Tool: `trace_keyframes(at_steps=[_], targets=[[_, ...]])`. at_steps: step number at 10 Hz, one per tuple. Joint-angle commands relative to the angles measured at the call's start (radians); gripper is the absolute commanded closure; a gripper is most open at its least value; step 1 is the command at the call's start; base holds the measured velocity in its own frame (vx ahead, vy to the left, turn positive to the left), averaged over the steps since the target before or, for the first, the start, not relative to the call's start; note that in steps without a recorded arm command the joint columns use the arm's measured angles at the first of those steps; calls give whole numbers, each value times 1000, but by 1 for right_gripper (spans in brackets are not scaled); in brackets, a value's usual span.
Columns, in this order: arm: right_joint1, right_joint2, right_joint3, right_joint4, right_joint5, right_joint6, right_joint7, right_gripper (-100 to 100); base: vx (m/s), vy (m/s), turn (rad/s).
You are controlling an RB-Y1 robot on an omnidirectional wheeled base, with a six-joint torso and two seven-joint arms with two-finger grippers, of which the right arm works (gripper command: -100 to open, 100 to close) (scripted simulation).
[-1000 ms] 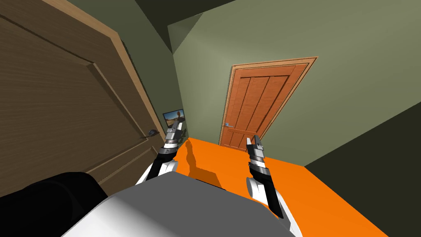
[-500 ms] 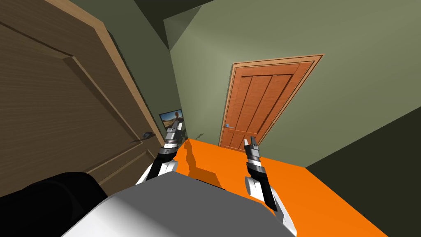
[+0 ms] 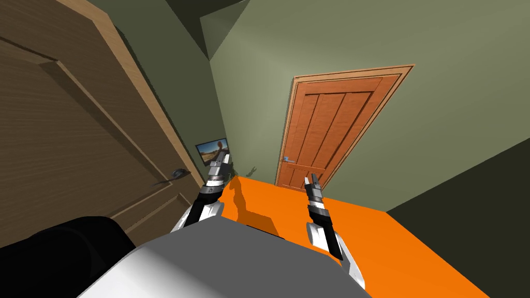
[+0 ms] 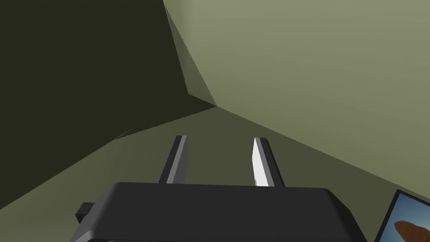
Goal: Pull the door open
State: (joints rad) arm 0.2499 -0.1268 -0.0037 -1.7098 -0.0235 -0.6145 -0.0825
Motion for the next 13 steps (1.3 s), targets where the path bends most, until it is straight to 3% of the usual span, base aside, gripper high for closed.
trace_keyframes(at_steps=[1, 13], targets=[[-15, -5, 4, 43, 0, -10, -7, -100, 102, 20, -22], [-121, -45, 29, 357, -4, -87, -53, -100, 91, 18, -22]])
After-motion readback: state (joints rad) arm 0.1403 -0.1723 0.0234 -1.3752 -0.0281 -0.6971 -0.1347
